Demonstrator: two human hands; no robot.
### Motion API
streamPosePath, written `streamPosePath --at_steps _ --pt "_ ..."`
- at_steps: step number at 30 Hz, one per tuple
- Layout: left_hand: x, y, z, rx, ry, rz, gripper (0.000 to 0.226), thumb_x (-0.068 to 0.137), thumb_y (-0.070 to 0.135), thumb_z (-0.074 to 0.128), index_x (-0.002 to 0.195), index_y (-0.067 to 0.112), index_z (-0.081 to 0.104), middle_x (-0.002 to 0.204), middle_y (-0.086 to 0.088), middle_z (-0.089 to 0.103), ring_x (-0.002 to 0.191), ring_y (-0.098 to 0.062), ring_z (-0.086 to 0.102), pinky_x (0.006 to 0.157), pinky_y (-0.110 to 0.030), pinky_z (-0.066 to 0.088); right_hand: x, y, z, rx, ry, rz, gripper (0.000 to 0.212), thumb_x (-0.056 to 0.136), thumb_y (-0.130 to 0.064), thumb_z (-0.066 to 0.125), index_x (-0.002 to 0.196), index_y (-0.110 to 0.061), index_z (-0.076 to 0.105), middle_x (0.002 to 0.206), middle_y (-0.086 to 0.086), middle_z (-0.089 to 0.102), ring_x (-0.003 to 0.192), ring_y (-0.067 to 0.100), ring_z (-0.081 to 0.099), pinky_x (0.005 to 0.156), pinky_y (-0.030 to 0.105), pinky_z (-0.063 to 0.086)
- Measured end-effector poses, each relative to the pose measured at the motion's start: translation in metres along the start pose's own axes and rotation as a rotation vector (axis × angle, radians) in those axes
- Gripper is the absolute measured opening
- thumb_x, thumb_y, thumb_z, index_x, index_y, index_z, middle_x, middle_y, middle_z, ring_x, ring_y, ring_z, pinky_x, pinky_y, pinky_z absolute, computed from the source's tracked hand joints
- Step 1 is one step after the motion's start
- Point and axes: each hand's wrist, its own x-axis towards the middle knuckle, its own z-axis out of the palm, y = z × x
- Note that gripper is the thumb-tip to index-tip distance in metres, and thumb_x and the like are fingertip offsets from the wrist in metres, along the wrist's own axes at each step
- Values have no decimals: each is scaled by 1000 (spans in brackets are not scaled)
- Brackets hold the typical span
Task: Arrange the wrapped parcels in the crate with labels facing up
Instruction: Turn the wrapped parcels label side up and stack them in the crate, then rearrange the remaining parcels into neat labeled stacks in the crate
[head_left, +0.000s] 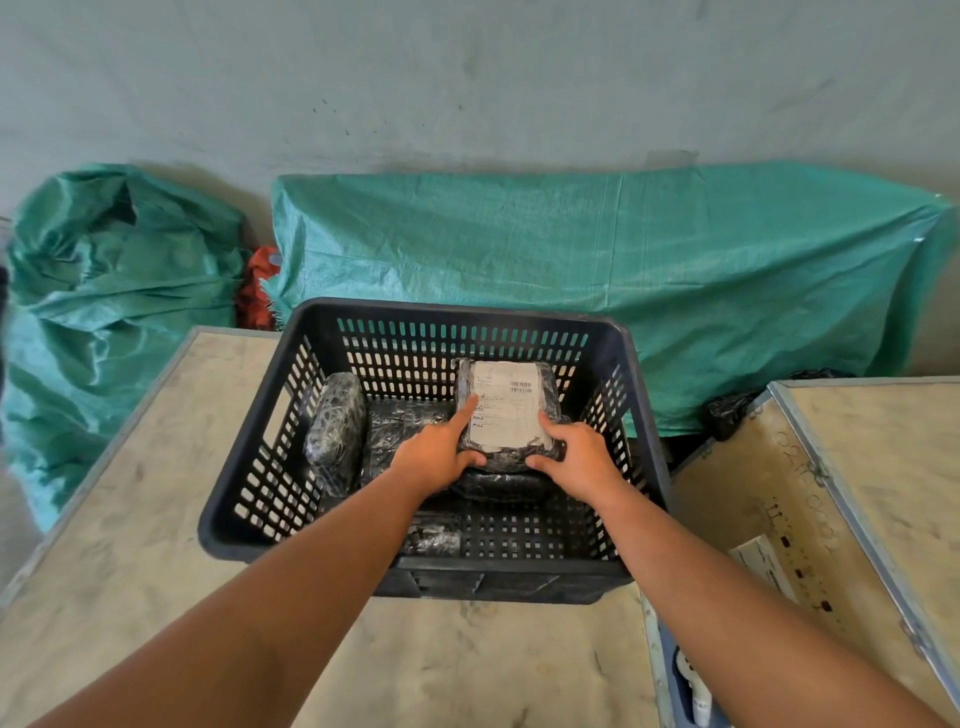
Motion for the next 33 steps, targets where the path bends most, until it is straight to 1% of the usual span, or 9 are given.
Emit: streamPosePath --at_steps 4,8,13,17,21,23,27,31,33 --pt "1 -2 2 -34 1 20 95 94 52 63 159 44 -6 128 -11 66 100 -27 66 87 -49 57 2 1 1 5 2 3 84 82 -33 85 153 -17 43 141 13 54 135 27 47 117 35 32" --pt "-3 3 -8 -195 9 49 100 90 39 74 162 32 5 155 -10 42 136 -30 47 114 -47 38 2 2 0 -6 -3 -2 85 82 -34 85 154 -17 43 144 12 54 136 27 47 117 38 34" --pt "-37 2 -59 -327 321 111 75 89 46 69 154 29 36 158 5 40 143 -17 38 113 -35 30 -5 -4 -2 39 32 -9 83 84 -36 83 154 -15 44 154 17 38 145 31 34 121 38 25" --pt "-91 -46 -97 -317 512 152 58 89 49 66 144 34 51 155 4 44 144 -18 39 115 -50 37 -12 -23 -4 15 179 -187 66 89 -30 78 148 -13 53 154 16 41 145 31 34 120 47 28" --pt "-126 -100 -105 29 536 -242 65 94 50 61 153 37 38 165 -13 23 151 -41 13 114 -72 21 -7 -67 12 -29 148 -420 53 90 -24 77 139 -14 60 146 13 51 140 29 42 118 43 31" --pt "-132 -113 -99 45 395 -357 78 94 55 58 160 38 21 162 -20 26 146 -44 27 113 -60 33 0 -96 29 -19 76 -467 54 90 -26 77 140 -15 59 145 12 52 138 26 43 117 41 31" --pt "-133 -126 -105 -314 432 -282 75 91 38 71 157 34 35 134 -9 64 116 -26 62 90 -26 41 15 -134 73 -51 -139 -505 56 93 -24 74 146 -22 55 150 12 45 142 26 39 114 31 28" --pt "-139 -142 -106 -376 329 -245 85 93 19 70 155 53 24 130 -1 66 114 -22 62 95 -28 42 35 -133 111 -186 -338 -446 66 94 -17 73 153 -28 46 161 19 28 150 33 26 119 38 24" --pt "-140 -147 -100 -448 371 -245 84 94 11 65 151 60 27 131 1 64 95 -16 66 86 -30 50 45 -128 123 -268 -389 -412 74 93 -19 74 157 -31 38 164 21 21 152 37 19 122 46 22"
